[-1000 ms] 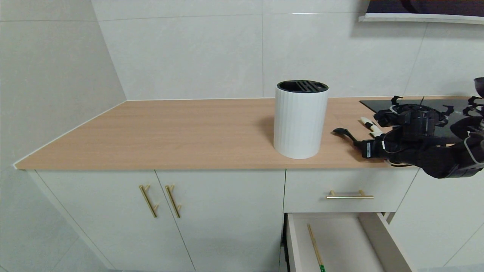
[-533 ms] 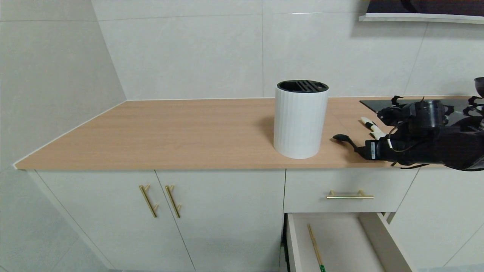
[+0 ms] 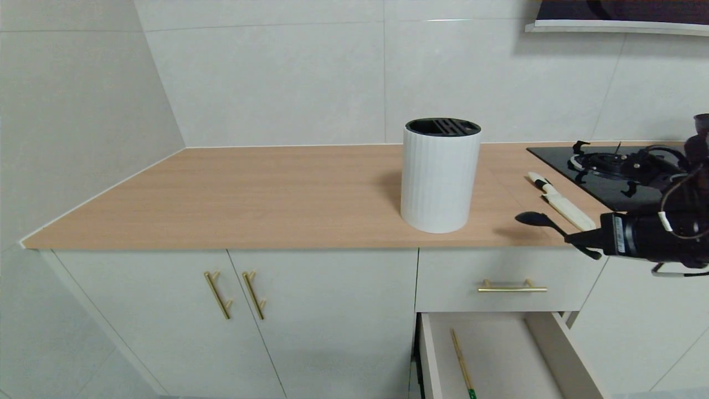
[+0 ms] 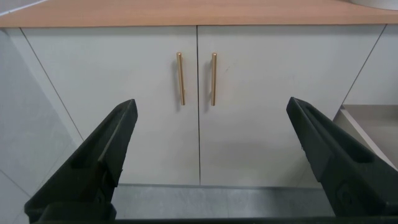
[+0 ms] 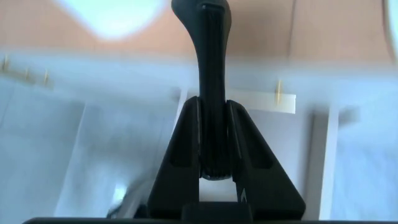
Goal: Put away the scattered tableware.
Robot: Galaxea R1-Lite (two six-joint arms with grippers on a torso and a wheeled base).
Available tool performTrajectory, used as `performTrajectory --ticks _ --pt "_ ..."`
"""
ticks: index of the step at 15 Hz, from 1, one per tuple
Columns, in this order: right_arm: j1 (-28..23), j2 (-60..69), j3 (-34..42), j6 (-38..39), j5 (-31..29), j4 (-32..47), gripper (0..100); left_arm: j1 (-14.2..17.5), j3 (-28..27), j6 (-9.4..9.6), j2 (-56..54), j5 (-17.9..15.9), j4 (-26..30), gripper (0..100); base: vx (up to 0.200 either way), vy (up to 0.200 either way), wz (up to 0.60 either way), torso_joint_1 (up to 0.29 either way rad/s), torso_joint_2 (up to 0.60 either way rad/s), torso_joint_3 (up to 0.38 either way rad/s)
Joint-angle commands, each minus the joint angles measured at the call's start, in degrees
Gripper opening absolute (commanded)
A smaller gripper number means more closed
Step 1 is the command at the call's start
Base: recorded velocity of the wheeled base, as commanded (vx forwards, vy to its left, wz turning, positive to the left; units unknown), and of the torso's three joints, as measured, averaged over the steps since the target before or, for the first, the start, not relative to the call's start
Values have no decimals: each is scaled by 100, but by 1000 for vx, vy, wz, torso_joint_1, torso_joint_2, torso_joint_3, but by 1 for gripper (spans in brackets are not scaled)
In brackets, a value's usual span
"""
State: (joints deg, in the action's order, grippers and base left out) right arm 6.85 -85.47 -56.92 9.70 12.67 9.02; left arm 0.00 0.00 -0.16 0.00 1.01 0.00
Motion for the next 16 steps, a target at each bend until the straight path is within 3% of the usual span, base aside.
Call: performTrajectory --ticks 1,7,16 --pt "71 760 295 -30 52 302 0 0 0 -2 9 4 0 100 0 0 0 0 0 0" --pt "71 610 1368 -707 8 -920 0 0 0 -2 9 4 0 100 0 0 0 0 0 0" --pt "71 276 1464 -856 8 -937 0 0 0 -2 9 4 0 100 0 0 0 0 0 0"
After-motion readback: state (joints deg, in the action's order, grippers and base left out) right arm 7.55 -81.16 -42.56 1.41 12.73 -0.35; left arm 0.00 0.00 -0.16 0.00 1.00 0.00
